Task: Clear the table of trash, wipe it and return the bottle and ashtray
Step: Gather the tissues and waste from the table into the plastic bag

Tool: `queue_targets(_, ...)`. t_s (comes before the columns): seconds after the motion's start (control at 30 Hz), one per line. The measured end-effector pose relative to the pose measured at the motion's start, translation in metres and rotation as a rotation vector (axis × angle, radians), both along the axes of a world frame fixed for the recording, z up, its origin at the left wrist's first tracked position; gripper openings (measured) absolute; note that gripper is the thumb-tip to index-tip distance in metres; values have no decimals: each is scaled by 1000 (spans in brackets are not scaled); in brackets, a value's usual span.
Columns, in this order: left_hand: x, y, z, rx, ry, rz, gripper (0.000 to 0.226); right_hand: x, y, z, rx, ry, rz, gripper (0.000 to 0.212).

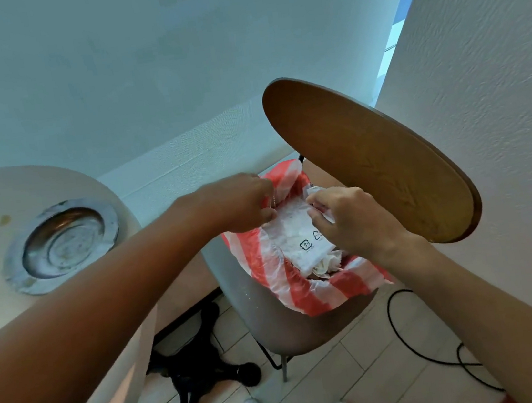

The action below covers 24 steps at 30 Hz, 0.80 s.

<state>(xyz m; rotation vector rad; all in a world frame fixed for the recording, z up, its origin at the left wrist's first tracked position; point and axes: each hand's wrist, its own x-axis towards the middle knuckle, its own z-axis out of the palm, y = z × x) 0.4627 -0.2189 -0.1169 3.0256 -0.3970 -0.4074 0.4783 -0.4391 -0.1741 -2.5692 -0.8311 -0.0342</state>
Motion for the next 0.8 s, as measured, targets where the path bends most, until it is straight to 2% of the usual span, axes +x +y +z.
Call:
queue_targets(0.13, -21, -4, 22, -72, -76, 38, 31, -13, -1, 21, -27, -52, 37, 40)
queue_targets(0.37, -72, -7, 64, -111, -237, 157, 37, -31, 5, 76, -78, -164, 164, 48)
queue_targets(0.47, -100, -4, 78, -124, -309, 238, 39, -40, 10, 99, -83, -193, 232, 56)
queue_targets(0.8, -206, 18, 103, -128, -484, 519, 38, -86, 59, 142, -88, -257, 451, 59)
